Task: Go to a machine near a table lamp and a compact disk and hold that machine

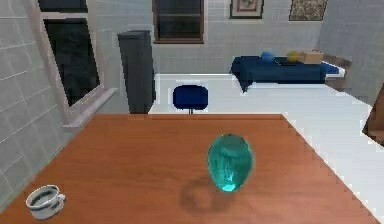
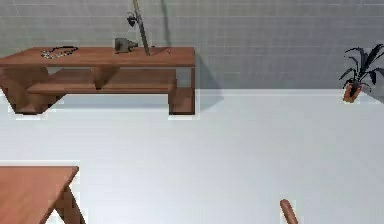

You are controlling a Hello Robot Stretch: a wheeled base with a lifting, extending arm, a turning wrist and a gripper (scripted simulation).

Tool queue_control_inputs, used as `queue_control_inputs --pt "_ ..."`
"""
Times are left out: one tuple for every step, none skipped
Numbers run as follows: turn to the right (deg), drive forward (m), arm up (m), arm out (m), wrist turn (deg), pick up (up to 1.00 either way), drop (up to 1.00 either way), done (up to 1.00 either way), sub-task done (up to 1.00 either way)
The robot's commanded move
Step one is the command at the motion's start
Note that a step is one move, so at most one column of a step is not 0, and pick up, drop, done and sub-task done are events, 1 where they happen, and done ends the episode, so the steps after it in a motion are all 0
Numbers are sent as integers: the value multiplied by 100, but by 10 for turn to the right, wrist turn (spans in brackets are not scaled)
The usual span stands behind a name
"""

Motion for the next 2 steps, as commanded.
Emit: queue_control_inputs --pt "450 0 0 0 0 0 0 0 0" --pt "450 0 0 0 0 0 0 0 0"
